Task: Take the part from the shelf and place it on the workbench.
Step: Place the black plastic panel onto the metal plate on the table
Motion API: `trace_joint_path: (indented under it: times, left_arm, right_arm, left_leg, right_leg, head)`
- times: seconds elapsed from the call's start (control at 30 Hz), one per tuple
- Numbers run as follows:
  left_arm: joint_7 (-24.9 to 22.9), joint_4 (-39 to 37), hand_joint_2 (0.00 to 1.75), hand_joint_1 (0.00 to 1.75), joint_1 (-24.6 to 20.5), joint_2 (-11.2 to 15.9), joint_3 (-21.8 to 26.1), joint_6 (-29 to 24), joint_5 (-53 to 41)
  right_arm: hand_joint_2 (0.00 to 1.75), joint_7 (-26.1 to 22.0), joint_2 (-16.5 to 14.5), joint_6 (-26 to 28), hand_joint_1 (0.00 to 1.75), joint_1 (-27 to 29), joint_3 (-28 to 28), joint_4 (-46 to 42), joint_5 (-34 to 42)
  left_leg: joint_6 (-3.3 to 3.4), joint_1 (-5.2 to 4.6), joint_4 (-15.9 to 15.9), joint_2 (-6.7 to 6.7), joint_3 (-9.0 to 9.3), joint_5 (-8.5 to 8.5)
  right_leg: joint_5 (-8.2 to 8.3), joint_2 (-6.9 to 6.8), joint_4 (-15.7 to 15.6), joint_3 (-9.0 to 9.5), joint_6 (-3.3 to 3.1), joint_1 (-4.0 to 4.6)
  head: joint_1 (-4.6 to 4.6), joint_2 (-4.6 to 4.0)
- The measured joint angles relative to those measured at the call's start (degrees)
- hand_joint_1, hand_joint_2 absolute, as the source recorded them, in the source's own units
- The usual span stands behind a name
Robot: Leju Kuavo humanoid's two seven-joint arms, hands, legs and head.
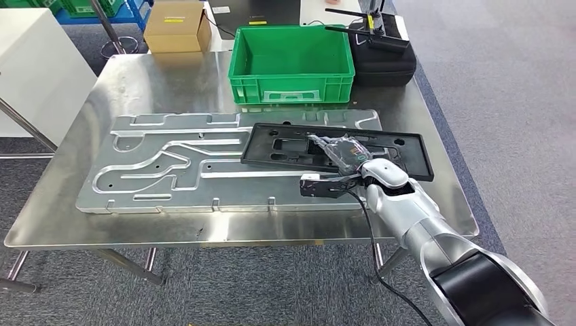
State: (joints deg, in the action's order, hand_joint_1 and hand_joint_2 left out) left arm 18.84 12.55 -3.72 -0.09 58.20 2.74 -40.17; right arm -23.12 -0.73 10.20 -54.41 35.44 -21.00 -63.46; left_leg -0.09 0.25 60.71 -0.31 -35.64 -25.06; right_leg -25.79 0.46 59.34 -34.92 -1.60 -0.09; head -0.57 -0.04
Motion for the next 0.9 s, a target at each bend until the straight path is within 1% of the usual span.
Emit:
trace_joint_path:
  times: [0.03,0.1,0.13,0.17,0.2,0.23,0.27,0.3,0.33,0.37,0.4,0.43,0.47,0.5,0.53,0.57,0.6,0.63,0.67,0.7,0.73,0.8,0.83,0.87,0.9]
  left_arm:
    - [0.01,0.0,0.87,0.0,-0.06,0.13,0.09,0.0,0.01]
    - [0.12,0.0,0.0,0.0,-0.1,0.32,0.23,0.0,0.02]
    - [0.23,0.0,0.0,0.0,-0.08,0.38,0.28,0.0,0.02]
    - [0.37,0.0,0.0,0.0,-0.07,0.41,0.31,0.01,0.01]
    - [0.51,0.0,0.0,0.0,-0.08,0.41,0.33,0.01,0.01]
    - [0.6,0.0,0.0,0.0,-0.09,0.4,0.36,0.02,-0.01]
    - [0.67,0.0,0.0,0.0,-0.1,0.39,0.39,0.02,-0.03]
    - [0.7,0.0,0.0,0.0,-0.09,0.39,0.46,0.02,-0.06]
    - [0.7,0.0,0.0,0.0,-0.09,0.38,0.56,0.02,-0.1]
    - [0.7,0.0,0.0,0.0,-0.08,0.35,0.67,0.02,-0.15]
    - [0.7,0.0,0.0,0.0,-0.08,0.31,0.78,0.05,-0.2]
    - [0.72,0.0,0.0,0.0,-0.08,0.25,0.9,0.18,-0.27]
    - [0.76,0.0,0.0,0.0,-0.07,0.2,1.01,0.4,-0.4]
    - [0.82,0.0,0.0,0.0,-0.06,0.17,1.13,0.67,-0.52]
    - [0.92,0.0,0.0,0.0,-0.04,0.16,1.25,0.97,-0.62]
    - [1.03,0.0,0.0,0.0,-0.01,0.15,1.39,1.27,-0.67]
    - [1.15,0.0,0.0,0.0,0.04,0.13,1.54,1.56,-0.64]
    - [1.34,0.0,0.0,0.0,0.13,0.1,1.69,1.91,-0.53]
    - [1.55,0.0,0.0,0.0,0.24,0.03,1.87,2.29,-0.34]
    - [1.76,0.0,0.0,0.0,0.32,-0.06,2.06,2.61,-0.08]
    - [1.96,-0.01,0.0,0.0,0.41,-0.13,2.32,2.91,0.24]
    - [2.23,-0.02,0.0,0.0,0.57,-0.25,2.98,3.26,0.85]
    - [2.33,-0.02,0.0,0.0,0.69,-0.32,3.33,3.34,1.13]
    - [2.41,-0.02,0.0,0.0,0.88,-0.42,3.68,3.34,1.42]
    - [2.5,-0.01,0.0,0.0,1.09,-0.55,4.04,3.27,1.71]
  right_arm:
    - [0.0,0.01,-0.03,-0.07,0.0,0.06,-0.04,0.13,0.07]
    - [0.0,-0.02,-0.08,-0.11,0.0,0.26,-0.14,0.33,0.21]
    - [0.0,-0.09,-0.08,-0.04,0.0,0.36,-0.27,0.38,0.4]
    - [0.0,-0.28,-0.07,0.09,0.0,0.37,-0.47,0.39,0.7]
    - [0.0,-0.75,-0.05,0.33,0.0,0.37,-0.77,0.39,1.23]
    - [0.0,-1.47,-0.03,0.62,0.0,0.43,-1.16,0.39,1.94]
    - [0.0,-2.51,-0.04,0.88,0.0,0.57,-1.64,0.39,2.91]
    - [0.0,-3.82,-0.05,1.09,0.0,0.86,-2.21,0.34,4.19]
    - [0.0,-5.67,-0.08,1.09,0.0,1.28,-2.99,0.1,6.13]
    - [0.0,-7.78,-0.12,0.9,0.0,1.69,-3.88,-0.32,8.42]
    - [0.0,-10.16,-0.16,0.31,0.0,2.09,-4.97,-1.14,11.43]
    - [0.0,-12.52,-0.19,-0.68,0.0,2.54,-6.15,-2.51,15.07]
    - [0.0,-14.3,-0.18,-2.04,0.0,3.09,-7.21,-4.64,19.04]
    - [0.0,-15.6,-0.08,-3.58,0.0,3.85,-8.11,-7.39,23.33]
    - [0.0,-16.27,0.12,-4.91,0.0,4.99,-8.69,-10.85,27.7]
    - [0.0,-16.57,0.53,-5.84,0.0,6.46,-9.1,-14.87,31.98]
    - [0.0,-16.65,1.11,-6.29,0.0,8.13,-9.47,-19.2,35.87]
    - [0.0,-16.69,1.8,-6.25,0.0,9.98,-9.95,-23.93,39.48]
    - [0.0,-16.76,2.64,-5.76,0.0,11.93,-10.66,-28.79,42.43]
    - [0.0,-16.86,3.54,-4.88,0.0,14.07,-11.6,-33.7,44.71]
    - [0.0,-17.0,4.62,-3.41,0.0,16.4,-12.87,-38.81,46.32]
    - [0.0,-17.25,7.28,0.66,0.0,21.86,-16.15,-48.74,47.56]
    - [0.0,-17.31,8.78,3.33,0.0,25.1,-18.09,-53.43,47.26]
    - [0.0,-17.33,10.23,6.09,0.0,28.78,-20.28,-57.65,46.48]
    - [0.0,-17.33,11.6,8.83,0.0,32.82,-22.85,-61.55,45.49]
  left_leg:
    - [0.28,-0.2,-1.68,-0.01,0.79,0.31]
    - [0.53,-0.37,-2.37,-0.03,1.05,0.26]
    - [0.7,-0.27,-2.72,0.02,1.21,0.46]
    - [0.93,-0.13,-3.12,0.07,1.4,0.69]
    - [1.15,0.04,-3.51,0.13,1.57,0.91]
    - [1.27,0.16,-3.69,0.17,1.68,1.04]
    - [1.36,0.16,-3.72,0.17,1.67,1.05]
    - [1.37,0.16,-3.68,0.16,1.65,1.03]
    - [1.38,0.17,-3.62,0.14,1.65,0.99]
    - [1.35,0.18,-3.52,0.11,1.65,0.91]
    - [1.27,0.2,-3.34,0.05,1.65,0.79]
    - [1.13,0.21,-3.06,-0.01,1.66,0.58]
    - [0.91,0.15,-2.74,-0.05,1.6,0.35]
    - [0.66,0.07,-2.41,-0.09,1.51,0.13]
    - [0.41,0.0,-2.18,-0.1,1.45,-0.04]
    - [0.16,-0.06,-2.11,-0.11,1.42,-0.1]
    - [-0.09,-0.04,-2.13,-0.13,1.46,-0.11]
    - [-0.36,-0.01,-2.12,-0.13,1.44,-0.23]
    - [-0.62,0.02,-1.7,-0.11,1.32,-0.73]
    - [-0.88,0.04,-0.29,-0.08,0.8,-1.83]
    - [-1.11,0.11,2.36,-0.02,-0.25,-3.55]
    - [-1.43,0.3,10.18,0.03,-3.43,-7.49]
    - [-1.49,0.37,13.24,0.05,-4.72,-8.6]
    - [-1.47,0.39,14.38,0.06,-5.11,-8.63]
    - [-1.36,0.39,13.04,0.07,-4.3,-7.51]
  right_leg:
    - [-0.03,0.03,-0.02,-0.01,0.21,0.0]
    - [0.04,0.06,-0.16,-0.03,0.82,-0.07]
    - [-0.15,0.01,-0.02,-0.02,1.17,-0.12]
    - [-0.73,-0.05,0.64,-0.24,1.49,-0.11]
    - [-1.91,-0.09,2.34,-0.95,1.77,-0.1]
    - [-3.61,-0.13,5.2,-2.25,1.99,-0.15]
    - [-5.46,-0.15,8.88,-4.03,2.14,-0.19]
    - [-6.92,-0.15,12.54,-5.83,2.29,-0.26]
    - [-7.41,-0.16,14.86,-7.06,2.42,-0.34]
    - [-6.8,-0.17,15.19,-7.33,2.5,-0.43]
    - [-5.14,-0.2,13.19,-6.44,2.52,-0.53]
    - [-2.94,-0.25,9.35,-4.59,2.46,-0.63]
    - [-1.43,-0.3,5.56,-2.73,2.32,-0.61]
    - [-0.41,-0.31,2.58,-1.29,2.09,-0.55]
    - [-0.08,-0.3,0.88,-0.49,1.84,-0.44]
    - [-0.31,-0.26,0.55,-0.37,1.55,-0.28]
    - [-0.22,-0.23,0.44,-0.37,1.26,-0.23]
    - [-0.16,-0.26,0.3,-0.28,0.96,-0.31]
    - [-0.11,-0.33,0.12,-0.15,0.63,-0.43]
    - [-0.04,-0.42,-0.06,-0.02,0.33,-0.59]
    - [-0.02,-0.56,-0.19,0.09,0.1,-0.69]
    - [-0.13,-0.84,-0.22,0.15,-0.1,-0.63]
    - [-0.22,-1.01,-0.22,0.22,-0.1,-0.59]
    - [-0.34,-1.16,-0.22,0.34,-0.05,-0.57]
    - [-0.49,-1.28,-0.21,0.54,0.05,-0.56]
  head:
    - [-0.02,0.0]
    - [0.0,0.0]
    - [-0.03,0.0]
    - [-0.05,0.0]
    - [-0.08,0.0]
    - [-0.11,0.0]
    - [-0.12,0.0]
    - [-0.11,0.0]
    - [-0.11,0.0]
    - [-0.11,0.0]
    - [-0.12,0.0]
    - [-0.13,0.0]
    - [-0.12,0.0]
    - [-0.1,0.0]
    - [-0.04,0.0]
    - [0.01,0.0]
    - [0.05,0.0]
    - [0.08,0.0]
    - [0.13,0.0]
    - [0.27,0.0]
    - [0.4,0.0]
    - [0.61,0.0]
    - [0.6,0.0]
    - [0.62,0.0]
    - [0.61,0.0]
